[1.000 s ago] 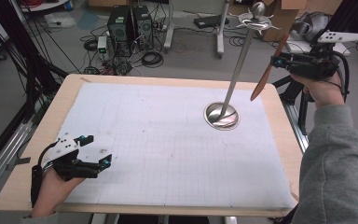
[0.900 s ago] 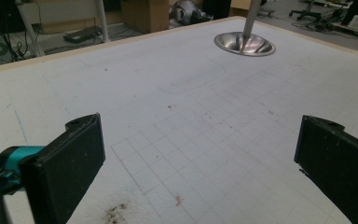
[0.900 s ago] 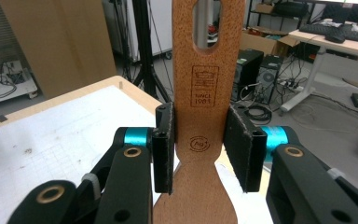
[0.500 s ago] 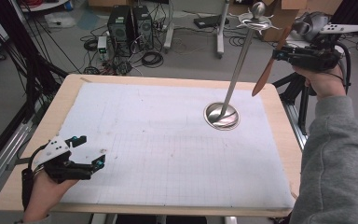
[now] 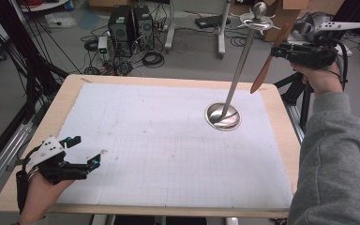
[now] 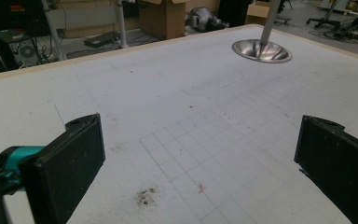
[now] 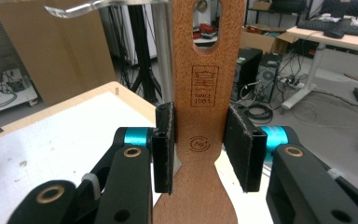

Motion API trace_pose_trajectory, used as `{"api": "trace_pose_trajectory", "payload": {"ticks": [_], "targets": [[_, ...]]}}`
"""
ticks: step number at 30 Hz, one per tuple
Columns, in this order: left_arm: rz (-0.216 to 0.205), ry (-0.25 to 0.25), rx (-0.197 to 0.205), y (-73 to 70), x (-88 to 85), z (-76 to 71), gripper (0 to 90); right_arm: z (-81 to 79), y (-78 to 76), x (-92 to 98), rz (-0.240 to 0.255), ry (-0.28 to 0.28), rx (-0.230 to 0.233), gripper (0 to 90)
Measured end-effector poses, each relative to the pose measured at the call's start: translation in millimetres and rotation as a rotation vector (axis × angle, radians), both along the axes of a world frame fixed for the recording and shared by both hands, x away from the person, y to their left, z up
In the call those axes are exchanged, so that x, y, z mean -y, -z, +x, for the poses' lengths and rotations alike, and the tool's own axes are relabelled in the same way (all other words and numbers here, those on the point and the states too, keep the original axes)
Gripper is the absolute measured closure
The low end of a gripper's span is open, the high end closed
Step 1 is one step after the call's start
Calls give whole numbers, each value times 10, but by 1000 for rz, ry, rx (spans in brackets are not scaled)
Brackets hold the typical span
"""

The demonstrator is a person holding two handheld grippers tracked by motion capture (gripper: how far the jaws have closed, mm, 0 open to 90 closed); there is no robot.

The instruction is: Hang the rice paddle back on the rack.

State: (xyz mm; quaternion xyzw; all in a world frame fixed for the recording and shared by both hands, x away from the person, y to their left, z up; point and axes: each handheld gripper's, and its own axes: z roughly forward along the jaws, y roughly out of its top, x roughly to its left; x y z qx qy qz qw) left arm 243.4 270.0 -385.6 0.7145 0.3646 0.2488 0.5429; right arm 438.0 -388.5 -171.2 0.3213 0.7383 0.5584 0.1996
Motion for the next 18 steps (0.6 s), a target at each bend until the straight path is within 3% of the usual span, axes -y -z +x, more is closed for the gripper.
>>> {"api": "trace_pose_trajectory", "payload": {"ticks": [18], "targets": [[2, 10, 10, 3, 1, -6, 21, 33, -4, -31, 11, 13, 6, 648]]}}
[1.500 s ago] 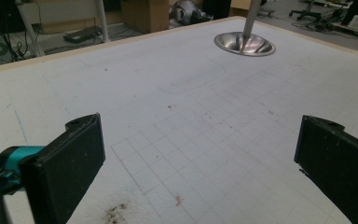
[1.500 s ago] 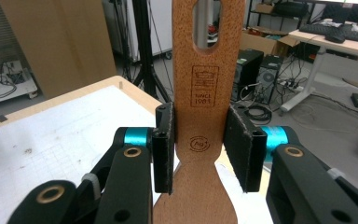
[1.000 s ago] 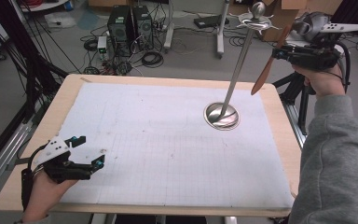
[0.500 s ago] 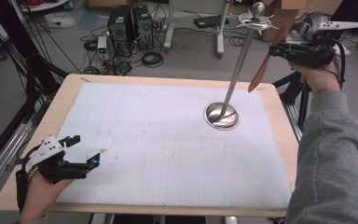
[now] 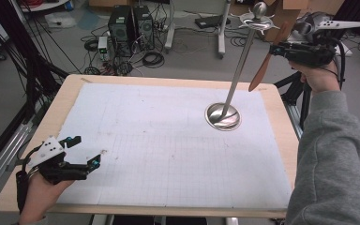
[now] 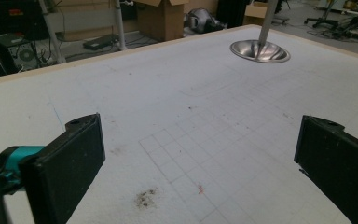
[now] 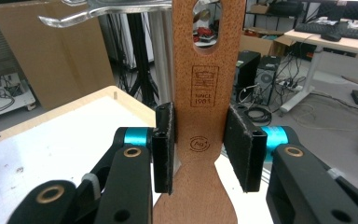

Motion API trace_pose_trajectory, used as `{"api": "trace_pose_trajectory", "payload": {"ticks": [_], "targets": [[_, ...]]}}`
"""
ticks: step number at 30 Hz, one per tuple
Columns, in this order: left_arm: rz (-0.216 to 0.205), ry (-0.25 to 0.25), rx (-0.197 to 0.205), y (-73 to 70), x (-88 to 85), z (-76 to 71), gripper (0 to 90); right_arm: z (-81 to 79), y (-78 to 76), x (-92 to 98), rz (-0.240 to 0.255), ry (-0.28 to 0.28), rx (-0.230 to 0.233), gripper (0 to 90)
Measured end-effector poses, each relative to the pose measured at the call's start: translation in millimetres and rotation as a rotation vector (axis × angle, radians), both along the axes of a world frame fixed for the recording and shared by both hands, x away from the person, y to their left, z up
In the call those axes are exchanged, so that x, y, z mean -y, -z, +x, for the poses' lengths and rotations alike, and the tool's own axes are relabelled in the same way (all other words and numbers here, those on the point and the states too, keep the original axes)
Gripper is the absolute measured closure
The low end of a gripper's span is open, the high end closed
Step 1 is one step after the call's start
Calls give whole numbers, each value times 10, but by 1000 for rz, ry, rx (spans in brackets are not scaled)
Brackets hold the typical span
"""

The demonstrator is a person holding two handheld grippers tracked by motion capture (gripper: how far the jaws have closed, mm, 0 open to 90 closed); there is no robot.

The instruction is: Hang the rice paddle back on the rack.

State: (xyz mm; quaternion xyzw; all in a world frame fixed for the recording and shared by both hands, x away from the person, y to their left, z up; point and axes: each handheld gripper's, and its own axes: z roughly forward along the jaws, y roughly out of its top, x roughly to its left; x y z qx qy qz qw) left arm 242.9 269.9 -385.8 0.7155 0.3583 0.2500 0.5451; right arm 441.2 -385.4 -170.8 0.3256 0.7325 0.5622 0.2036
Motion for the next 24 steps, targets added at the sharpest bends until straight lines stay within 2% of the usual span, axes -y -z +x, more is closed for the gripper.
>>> {"api": "trace_pose_trajectory", "payload": {"ticks": [24], "targets": [[4, -1, -12, 22, -22, 9, 21, 46, 25, -86, -8, -16, 3, 648]]}}
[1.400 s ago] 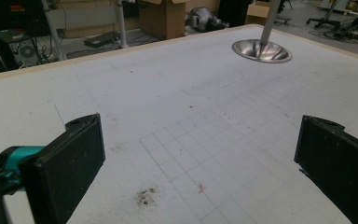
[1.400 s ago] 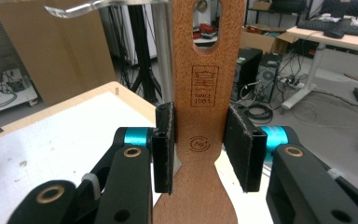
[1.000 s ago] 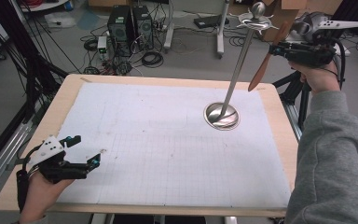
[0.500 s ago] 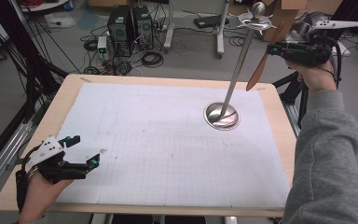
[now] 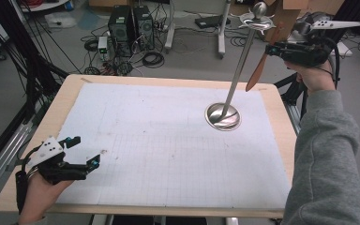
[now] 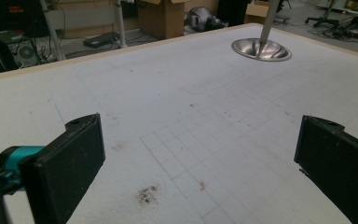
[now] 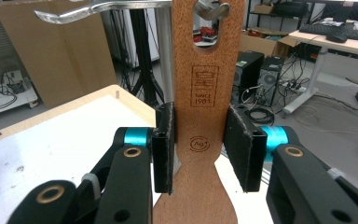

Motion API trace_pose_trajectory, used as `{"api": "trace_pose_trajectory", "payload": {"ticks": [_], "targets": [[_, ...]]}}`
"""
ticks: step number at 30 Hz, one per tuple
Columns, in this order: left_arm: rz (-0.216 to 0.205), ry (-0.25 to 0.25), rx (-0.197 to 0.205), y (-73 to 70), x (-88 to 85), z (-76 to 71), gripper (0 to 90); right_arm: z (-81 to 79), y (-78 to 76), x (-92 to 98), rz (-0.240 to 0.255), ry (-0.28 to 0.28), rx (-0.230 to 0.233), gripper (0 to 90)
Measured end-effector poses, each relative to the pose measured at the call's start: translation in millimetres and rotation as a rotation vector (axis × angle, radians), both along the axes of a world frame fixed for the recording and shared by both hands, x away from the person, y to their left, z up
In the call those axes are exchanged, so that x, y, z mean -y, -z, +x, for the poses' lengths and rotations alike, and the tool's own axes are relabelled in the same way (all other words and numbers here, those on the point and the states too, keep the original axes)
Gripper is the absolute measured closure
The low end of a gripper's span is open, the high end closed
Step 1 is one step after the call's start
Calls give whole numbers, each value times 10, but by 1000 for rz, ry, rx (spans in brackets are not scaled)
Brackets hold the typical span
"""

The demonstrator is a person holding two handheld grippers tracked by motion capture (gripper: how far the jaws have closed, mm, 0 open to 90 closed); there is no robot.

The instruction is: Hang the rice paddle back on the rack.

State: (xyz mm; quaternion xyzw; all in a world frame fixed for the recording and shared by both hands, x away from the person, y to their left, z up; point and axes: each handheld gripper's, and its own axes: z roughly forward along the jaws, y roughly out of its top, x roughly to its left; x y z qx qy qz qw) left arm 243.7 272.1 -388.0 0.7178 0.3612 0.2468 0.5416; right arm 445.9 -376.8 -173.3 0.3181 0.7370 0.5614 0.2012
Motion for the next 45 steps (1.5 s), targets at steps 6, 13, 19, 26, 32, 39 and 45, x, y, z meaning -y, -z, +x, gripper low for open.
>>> {"api": "trace_pose_trajectory", "payload": {"ticks": [6, 13, 19, 26, 32, 39, 45], "targets": [[-3, -2, -2, 5, -4, 3, 21, 14, 20, -14, -12, 1, -10, 648], [0, -6, 0, 11, 1, 4, 21, 0, 23, -22, -8, 9, -11, 641], [-5, 18, -4, 16, 13, -3, 21, -45, 9, -42, -39, 17, -5, 558], [-5, 19, -3, 8, 17, -9, 21, -110, 7, -48, -58, 40, -6, 439], [-16, 29, 1, 0, 31, -12, 21, -171, 93, -19, -65, 84, 8, 274], [-18, 44, -6, 8, 58, 17, 21, -260, 245, 13, -69, 123, 48, 145], [-36, 46, -5, -2, 64, 37, 21, -336, 335, 30, -61, 116, 66, 138]]}}
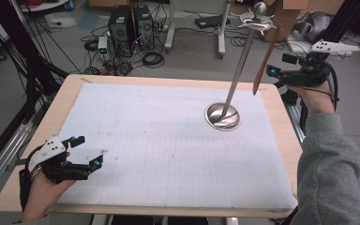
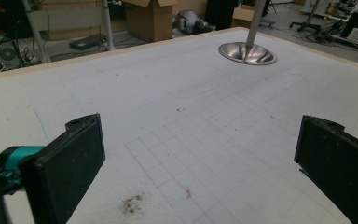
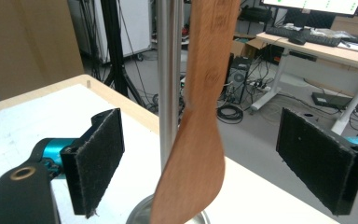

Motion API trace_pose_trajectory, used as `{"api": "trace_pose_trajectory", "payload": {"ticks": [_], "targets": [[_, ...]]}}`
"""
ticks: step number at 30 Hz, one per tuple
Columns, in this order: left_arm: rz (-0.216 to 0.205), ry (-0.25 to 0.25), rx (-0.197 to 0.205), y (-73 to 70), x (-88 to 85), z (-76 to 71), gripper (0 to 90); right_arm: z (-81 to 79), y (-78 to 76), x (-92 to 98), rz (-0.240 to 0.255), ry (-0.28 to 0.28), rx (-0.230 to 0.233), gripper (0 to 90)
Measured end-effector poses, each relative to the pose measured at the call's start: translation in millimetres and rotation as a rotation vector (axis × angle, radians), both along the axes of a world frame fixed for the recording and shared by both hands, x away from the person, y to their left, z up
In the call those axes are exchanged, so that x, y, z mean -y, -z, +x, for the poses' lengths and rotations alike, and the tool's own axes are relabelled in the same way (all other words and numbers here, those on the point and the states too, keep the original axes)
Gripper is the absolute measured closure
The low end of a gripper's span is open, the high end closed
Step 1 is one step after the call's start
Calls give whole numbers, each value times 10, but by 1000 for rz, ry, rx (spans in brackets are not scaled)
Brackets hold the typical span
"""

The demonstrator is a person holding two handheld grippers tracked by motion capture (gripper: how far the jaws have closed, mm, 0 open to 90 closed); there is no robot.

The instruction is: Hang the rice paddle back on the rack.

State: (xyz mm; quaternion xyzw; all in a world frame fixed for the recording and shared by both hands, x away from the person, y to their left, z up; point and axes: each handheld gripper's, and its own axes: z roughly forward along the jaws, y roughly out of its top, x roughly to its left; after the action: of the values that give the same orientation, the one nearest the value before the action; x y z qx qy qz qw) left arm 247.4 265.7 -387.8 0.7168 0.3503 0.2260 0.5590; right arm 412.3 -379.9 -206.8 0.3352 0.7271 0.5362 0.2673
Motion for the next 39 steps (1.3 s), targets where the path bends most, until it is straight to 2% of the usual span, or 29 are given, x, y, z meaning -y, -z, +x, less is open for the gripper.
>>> {"api": "trace_pose_trajectory", "payload": {"ticks": [9, 18, 21, 30, 37, 39], "targets": [[12, -5, -13, 34, 18, 40, 21, -80, 116, 38, 14, -6, -5, 130], [11, -11, -10, 32, 17, 41, 21, -300, 187, -9, 15, -37, 17, 130], [-2, -6, -8, 23, 21, 41, 21, -384, 228, -14, 31, -44, 24, 130], [-14, -1, 6, -11, 25, 24, 21, -584, 416, -53, 55, -43, 18, 114], [-13, -6, 6, -9, 15, 29, 21, -710, 586, -125, 72, -66, 31, 112], [-14, -8, 5, -7, 9, 30, 21, -738, 629, -142, 79, -67, 18, 112]]}}
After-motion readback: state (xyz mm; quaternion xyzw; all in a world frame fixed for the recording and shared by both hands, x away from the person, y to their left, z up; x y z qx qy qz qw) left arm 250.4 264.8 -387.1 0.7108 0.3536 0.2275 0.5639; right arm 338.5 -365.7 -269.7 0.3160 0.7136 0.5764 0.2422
